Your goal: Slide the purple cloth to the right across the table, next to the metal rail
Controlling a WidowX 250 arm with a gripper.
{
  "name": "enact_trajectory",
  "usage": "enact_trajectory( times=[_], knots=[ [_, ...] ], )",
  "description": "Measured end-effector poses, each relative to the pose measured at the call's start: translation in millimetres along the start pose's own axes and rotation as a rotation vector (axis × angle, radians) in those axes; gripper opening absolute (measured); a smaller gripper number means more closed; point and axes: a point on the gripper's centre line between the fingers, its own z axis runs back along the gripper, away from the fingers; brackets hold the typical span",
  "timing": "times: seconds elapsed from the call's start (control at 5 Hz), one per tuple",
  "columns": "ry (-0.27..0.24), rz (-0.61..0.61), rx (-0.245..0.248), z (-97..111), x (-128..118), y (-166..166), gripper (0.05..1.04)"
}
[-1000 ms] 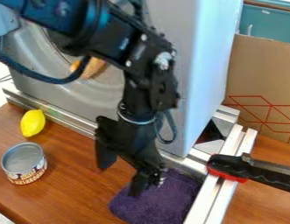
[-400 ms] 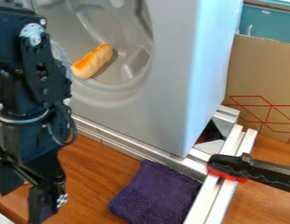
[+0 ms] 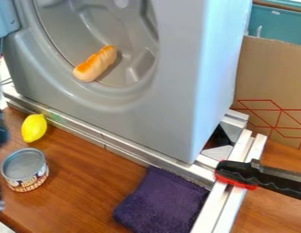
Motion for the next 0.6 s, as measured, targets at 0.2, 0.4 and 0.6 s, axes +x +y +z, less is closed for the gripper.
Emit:
enact_trajectory(
  times=[0.2,0.4,0.6],
  knots=[
    [-0.056,0.024,-0.005,-2,-8,34,1.001],
    [-0.082,0.056,-0.019,-5,-8,52,1.001],
    [-0.116,0.030,-0.064,-12,1,72,1.001]
  ],
)
